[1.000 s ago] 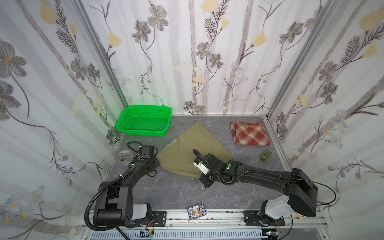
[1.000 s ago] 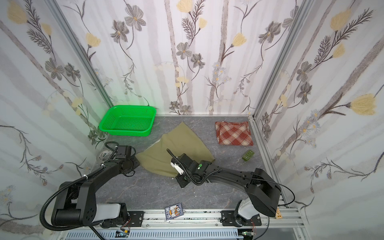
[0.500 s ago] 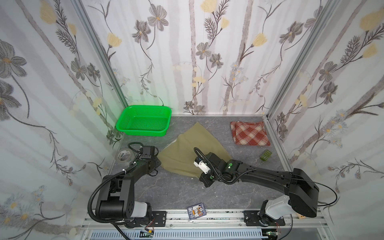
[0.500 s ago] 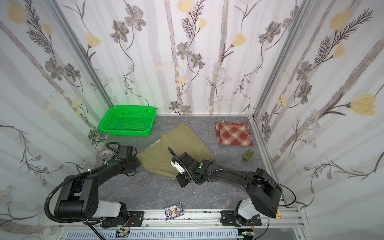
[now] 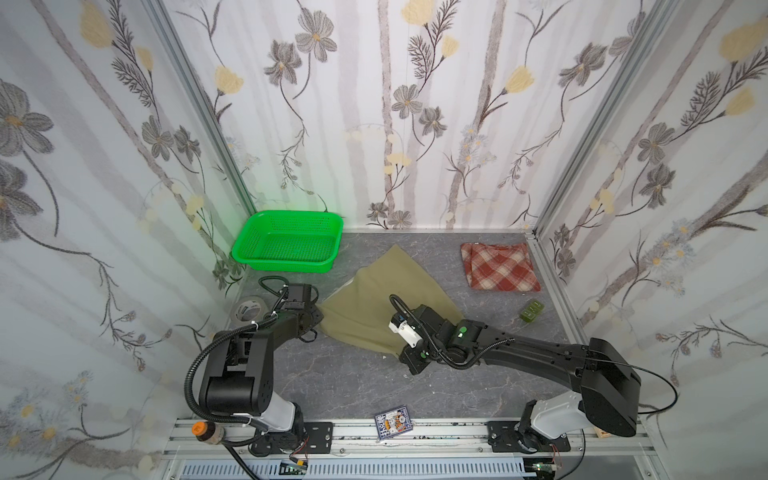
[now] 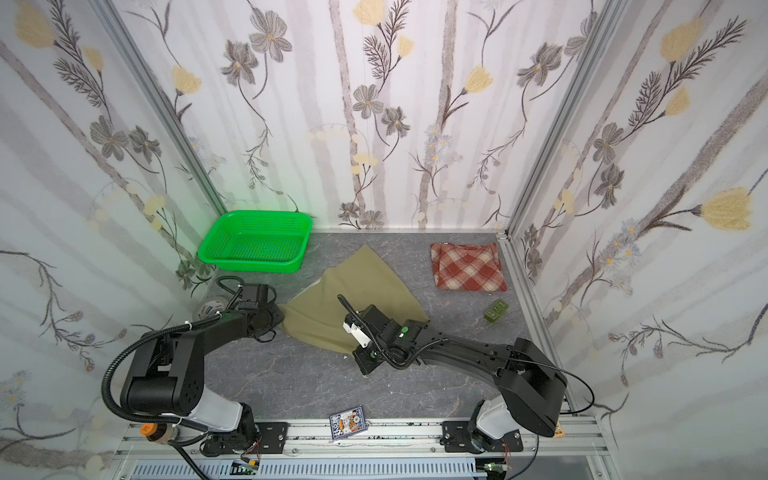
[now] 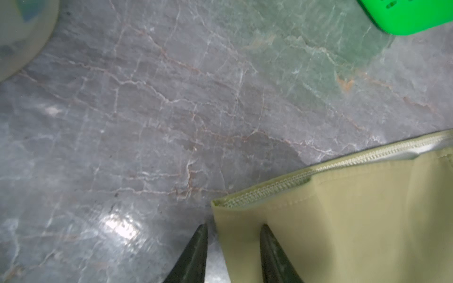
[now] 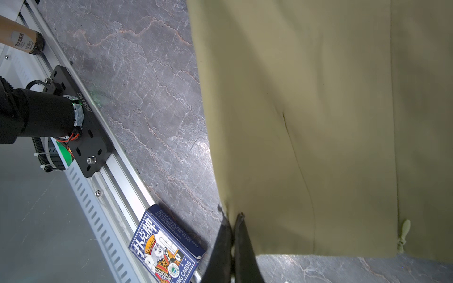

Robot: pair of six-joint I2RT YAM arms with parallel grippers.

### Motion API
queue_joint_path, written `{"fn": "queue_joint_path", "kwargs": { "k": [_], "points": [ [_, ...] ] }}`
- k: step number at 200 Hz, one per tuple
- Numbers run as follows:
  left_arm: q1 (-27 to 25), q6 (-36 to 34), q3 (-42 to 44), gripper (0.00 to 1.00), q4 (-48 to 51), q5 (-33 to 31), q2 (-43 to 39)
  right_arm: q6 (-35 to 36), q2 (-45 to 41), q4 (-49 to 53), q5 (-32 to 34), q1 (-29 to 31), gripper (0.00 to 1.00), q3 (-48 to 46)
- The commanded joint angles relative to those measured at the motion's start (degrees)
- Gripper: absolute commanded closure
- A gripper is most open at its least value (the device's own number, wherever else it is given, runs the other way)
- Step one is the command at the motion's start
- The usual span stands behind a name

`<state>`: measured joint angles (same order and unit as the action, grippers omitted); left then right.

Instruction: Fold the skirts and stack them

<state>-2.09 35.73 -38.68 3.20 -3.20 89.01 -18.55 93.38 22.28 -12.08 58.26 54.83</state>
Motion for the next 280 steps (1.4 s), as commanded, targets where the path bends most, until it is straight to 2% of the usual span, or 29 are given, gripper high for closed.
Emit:
{"fn": "queue_joint_path", "kwargs": {
  "k": [1,29,55,98,175,208,280],
  "points": [
    [0.0,-1.2,-0.1,0.70,1.8,0.7,2.1,-0.4,-0.5,-2.3,-0.5,0.0,1.00,0.2],
    [0.0,-1.9,0.0,0.93,1.8,0.4,2.2,-0.6,-0.2,-2.1,-0.4,-0.1,1.00,0.2],
    [0.0,-1.9,0.5,1.00,2.1,0.2,-1.2,-1.0,-0.6,-1.9,-0.5,-0.3,1.00,0.2],
    [0.0,-2.5,-1.6,1.00,6.6,-0.5,-8.3,-1.0,-1.6,-1.5,-0.6,-0.7,1.00,0.2],
    [0.1,-4.7,-6.9,1.00,18.4,-3.4,-19.2,-2.1,-6.4,-2.0,-5.3,0.0,1.00,-1.1],
    [0.1,-4.7,-9.3,1.00,22.3,-3.6,-22.2,-3.8,-7.0,-4.3,-8.5,2.8,1.00,-2.8],
    [0.0,-5.8,-16.4,1.00,29.9,-3.5,-27.2,-11.1,-9.2,-13.3,-10.3,9.1,1.00,-6.6]
  ]
}}
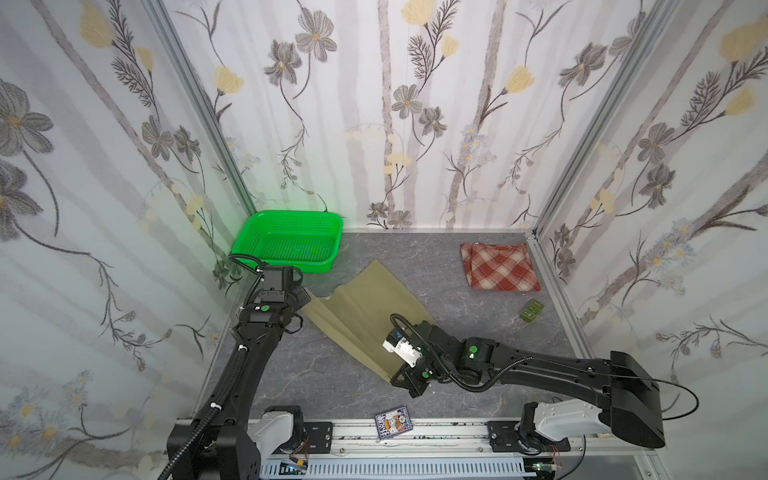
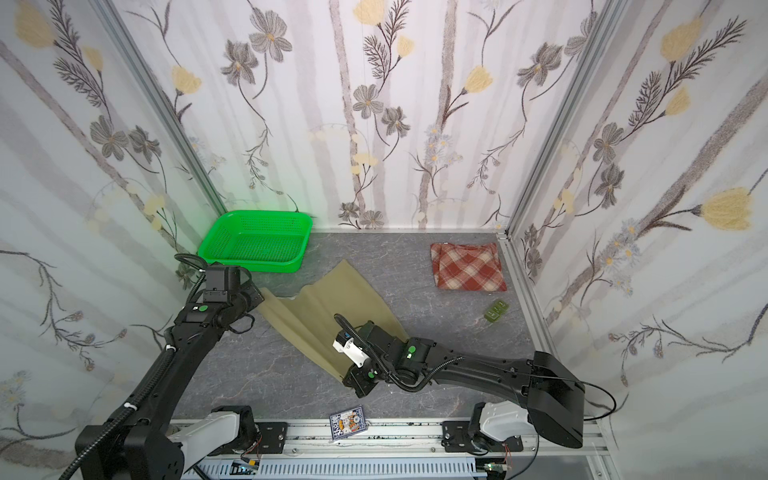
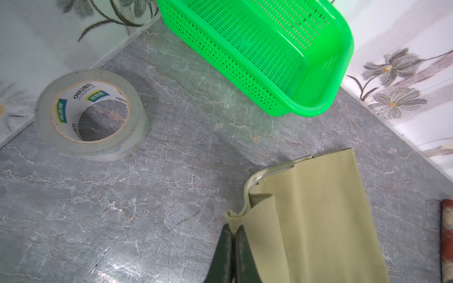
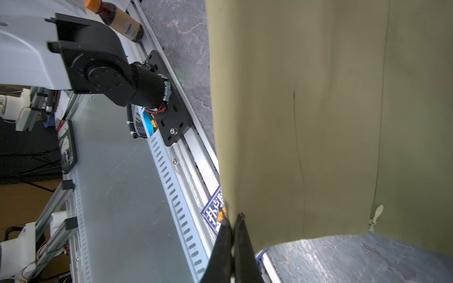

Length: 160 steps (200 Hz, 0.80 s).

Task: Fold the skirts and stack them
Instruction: 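Fold the waistband edge with the left gripper over toward the right gripper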

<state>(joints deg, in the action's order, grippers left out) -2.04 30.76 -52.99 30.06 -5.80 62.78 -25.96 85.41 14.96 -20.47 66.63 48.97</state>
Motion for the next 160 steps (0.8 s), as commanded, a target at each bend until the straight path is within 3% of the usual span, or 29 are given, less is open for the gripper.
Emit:
{"fn": "queue_joint_path", "kwargs": {
  "k": [1,53,108,160],
  "points": [
    [-0.1,-0.8,-2.2,1.00,3.0,-0.9,-1.0,-3.8,-1.3,-6.1,-1.9,0.8,1.00,-0.8],
    [-2.8,-0.4,-8.3,1.00,3.0,-0.8,3.9,-8.7,-3.8,-8.0,-0.5,-0.7,1.00,-3.1],
    [-10.9,0.2,-18.9,1.00,2.6,-5.9,17.2,-10.2,-4.4,-9.2,1.3,-4.8,1.00,-7.5],
    [-14.3,-0.3,-28.2,1.00,2.2,-8.6,29.7,-10.1,-3.9,-10.5,-0.6,-10.2,1.00,-9.4]
  ]
}}
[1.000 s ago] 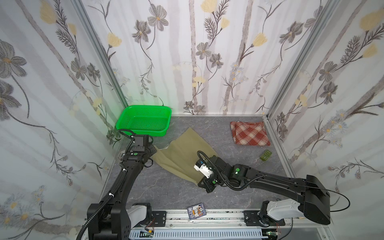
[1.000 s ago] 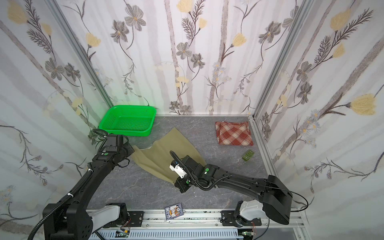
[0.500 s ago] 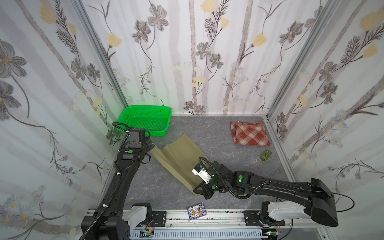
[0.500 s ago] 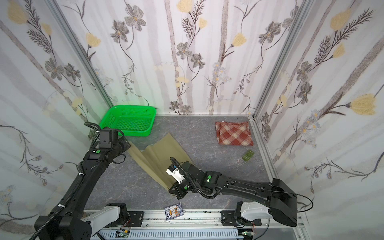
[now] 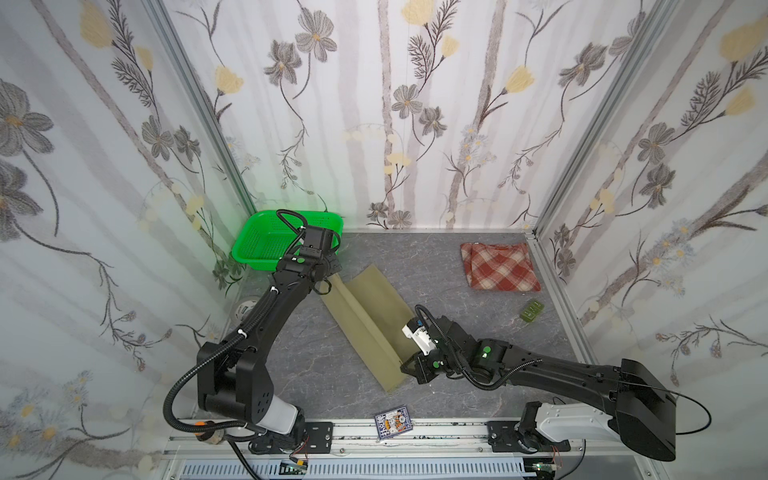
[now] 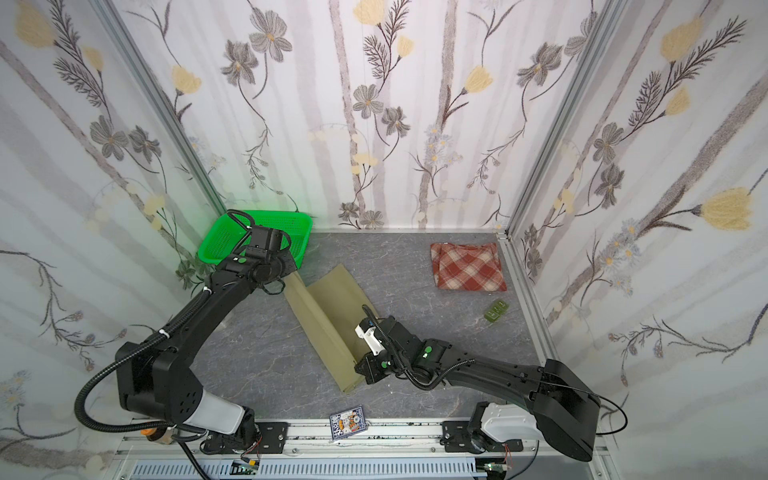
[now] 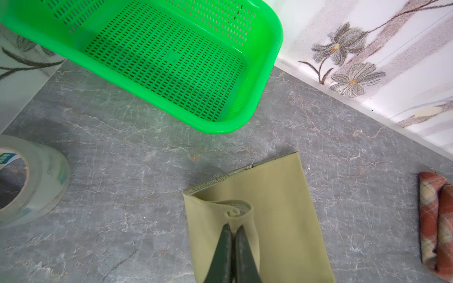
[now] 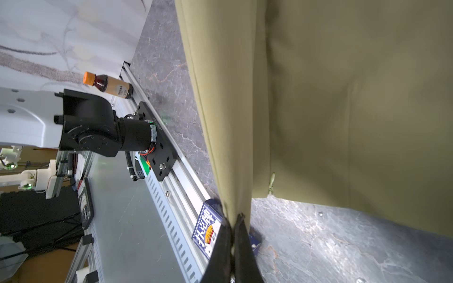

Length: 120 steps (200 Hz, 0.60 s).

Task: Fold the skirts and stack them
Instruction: 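Fold the waistband edge with the left gripper over toward the right gripper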

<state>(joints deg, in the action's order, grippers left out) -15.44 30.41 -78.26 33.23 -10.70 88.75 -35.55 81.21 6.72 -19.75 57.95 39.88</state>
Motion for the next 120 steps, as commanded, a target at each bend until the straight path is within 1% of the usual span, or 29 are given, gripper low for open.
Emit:
{"fn": "queue_joint_path", "kwargs": {
  "k": [1,45,85,120],
  "points": [
    [-0.9,0.1,-3.1,1.00,-0.9,-3.7,3.9,-0.5,0.3,-2.2,-1.4,-1.7,1.00,-0.3],
    [-2.9,0.0,-9.8,1.00,-1.1,-4.7,11.9,0.1,-0.6,-1.5,-2.9,-5.2,1.00,-0.4],
    [-5.9,-0.1,-15.6,1.00,-1.0,-5.3,17.1,0.5,-0.7,-0.9,-2.7,-6.9,1.00,-1.6],
    [-7.2,-0.9,-20.6,1.00,-1.0,-5.9,22.0,0.1,0.2,-1.0,-2.5,-8.1,1.00,-2.1]
  ]
}}
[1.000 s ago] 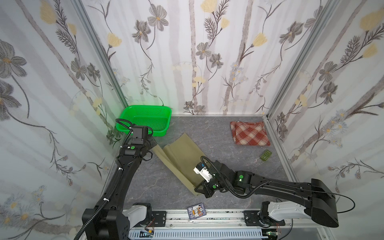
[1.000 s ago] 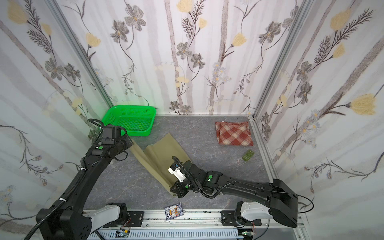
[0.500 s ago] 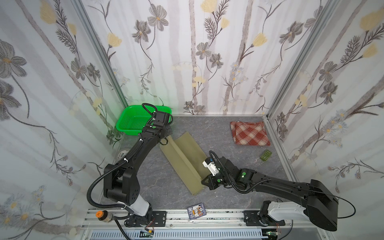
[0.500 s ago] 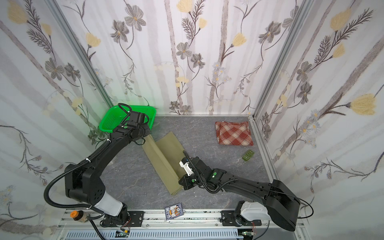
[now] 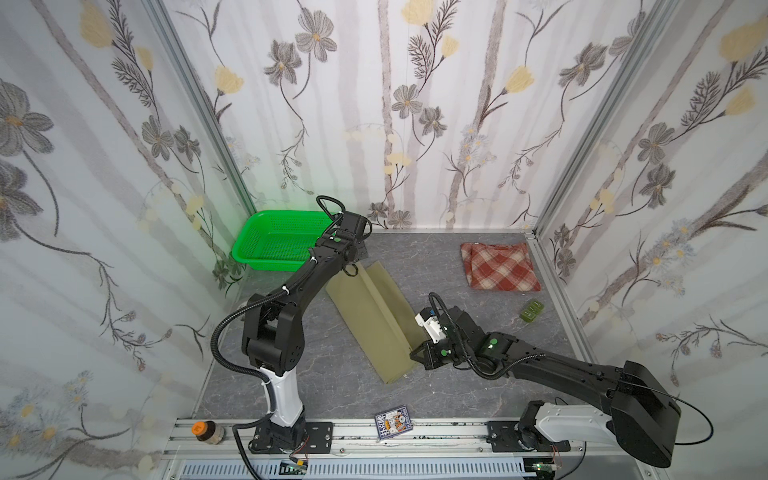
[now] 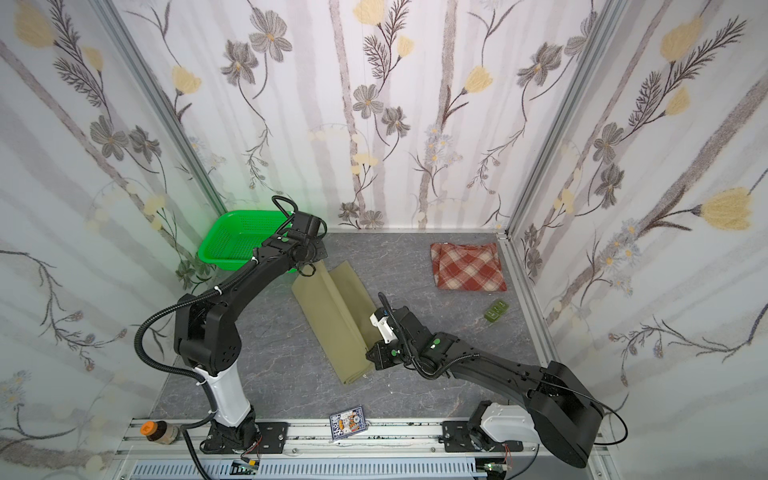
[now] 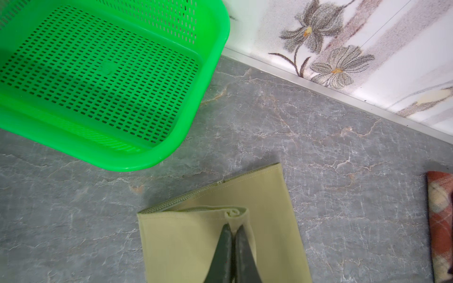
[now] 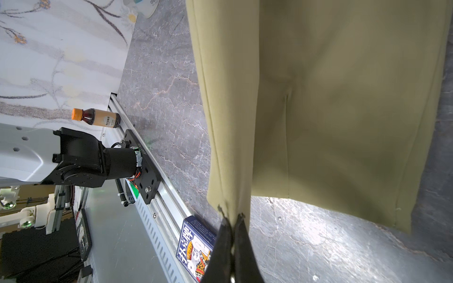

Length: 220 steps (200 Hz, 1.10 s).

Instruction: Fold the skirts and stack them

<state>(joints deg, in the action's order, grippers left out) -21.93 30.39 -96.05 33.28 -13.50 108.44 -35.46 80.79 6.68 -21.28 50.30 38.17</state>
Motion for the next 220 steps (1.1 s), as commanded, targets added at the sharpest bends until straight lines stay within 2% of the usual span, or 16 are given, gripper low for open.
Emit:
{"fn": "queue_joint_path", "kwargs": {
  "k": [1,84,220],
  "points": [
    [-0.8,-0.9,-3.0,1.00,-1.1,-3.2,2.6,0.0,0.7,-1.0,-1.0,-0.4,1.00,-0.5],
    [-2.2,-1.3,-11.1,1.00,-1.1,-3.3,13.9,-0.9,4.4,-1.8,-1.4,-2.5,1.00,-0.9],
    [-4.6,-2.1,-17.9,1.00,-1.0,-1.4,18.7,-2.0,4.5,-1.2,-1.3,-2.9,1.00,-2.1]
  ]
}}
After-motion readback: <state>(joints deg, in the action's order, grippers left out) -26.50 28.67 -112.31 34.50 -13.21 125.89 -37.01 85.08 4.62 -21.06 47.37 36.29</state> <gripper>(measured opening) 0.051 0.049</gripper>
